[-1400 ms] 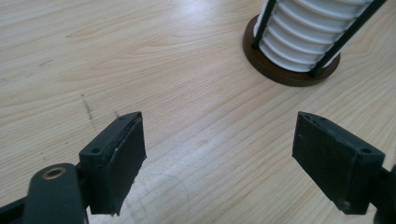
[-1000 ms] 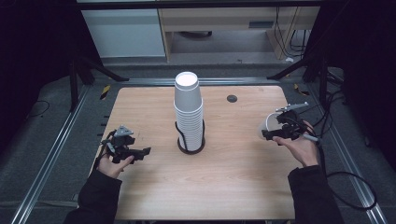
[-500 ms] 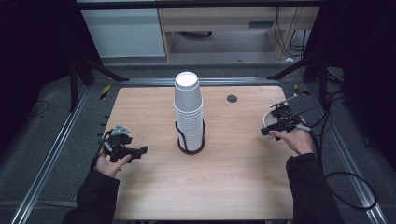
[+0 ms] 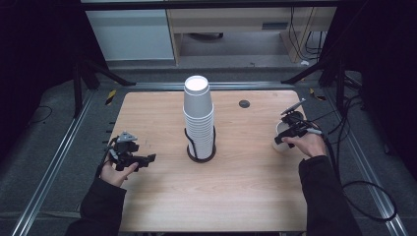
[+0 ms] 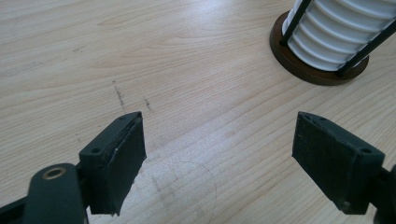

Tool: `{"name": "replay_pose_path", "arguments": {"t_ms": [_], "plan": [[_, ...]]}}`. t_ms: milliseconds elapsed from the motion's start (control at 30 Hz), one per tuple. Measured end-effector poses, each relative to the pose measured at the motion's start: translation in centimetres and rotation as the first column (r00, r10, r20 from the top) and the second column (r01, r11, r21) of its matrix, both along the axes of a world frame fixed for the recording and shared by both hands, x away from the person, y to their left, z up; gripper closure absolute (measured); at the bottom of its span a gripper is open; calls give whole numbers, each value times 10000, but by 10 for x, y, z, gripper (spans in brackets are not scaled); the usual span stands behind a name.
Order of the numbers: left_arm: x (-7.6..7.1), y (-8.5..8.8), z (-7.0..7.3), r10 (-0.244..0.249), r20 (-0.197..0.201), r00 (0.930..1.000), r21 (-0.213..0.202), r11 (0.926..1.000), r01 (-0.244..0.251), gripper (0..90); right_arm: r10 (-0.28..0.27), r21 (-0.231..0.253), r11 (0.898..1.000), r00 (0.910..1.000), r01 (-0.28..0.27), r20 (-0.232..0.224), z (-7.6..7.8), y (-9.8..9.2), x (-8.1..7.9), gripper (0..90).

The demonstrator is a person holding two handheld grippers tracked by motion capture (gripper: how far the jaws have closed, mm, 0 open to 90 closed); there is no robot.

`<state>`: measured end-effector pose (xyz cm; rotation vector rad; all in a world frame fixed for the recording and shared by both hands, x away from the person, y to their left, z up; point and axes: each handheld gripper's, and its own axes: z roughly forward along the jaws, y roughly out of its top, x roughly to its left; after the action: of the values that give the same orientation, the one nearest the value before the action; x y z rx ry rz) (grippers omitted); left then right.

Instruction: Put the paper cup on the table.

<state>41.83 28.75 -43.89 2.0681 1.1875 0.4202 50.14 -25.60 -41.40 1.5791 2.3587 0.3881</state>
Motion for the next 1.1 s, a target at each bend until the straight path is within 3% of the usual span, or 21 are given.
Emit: {"name": "replay_pose_path", "arguments": {"t_ms": [633,1100], "plan": [[0,1,0,5,-11,10000,-43,10000,-5,163,132,-290,9995,9984,-148,-559,-13,-2,3,94],[0,1,0,-9,-8,10000,-28,10000,9,162,439,-326,9984,9979,-455,-485,-18,-1,4,69]]}}
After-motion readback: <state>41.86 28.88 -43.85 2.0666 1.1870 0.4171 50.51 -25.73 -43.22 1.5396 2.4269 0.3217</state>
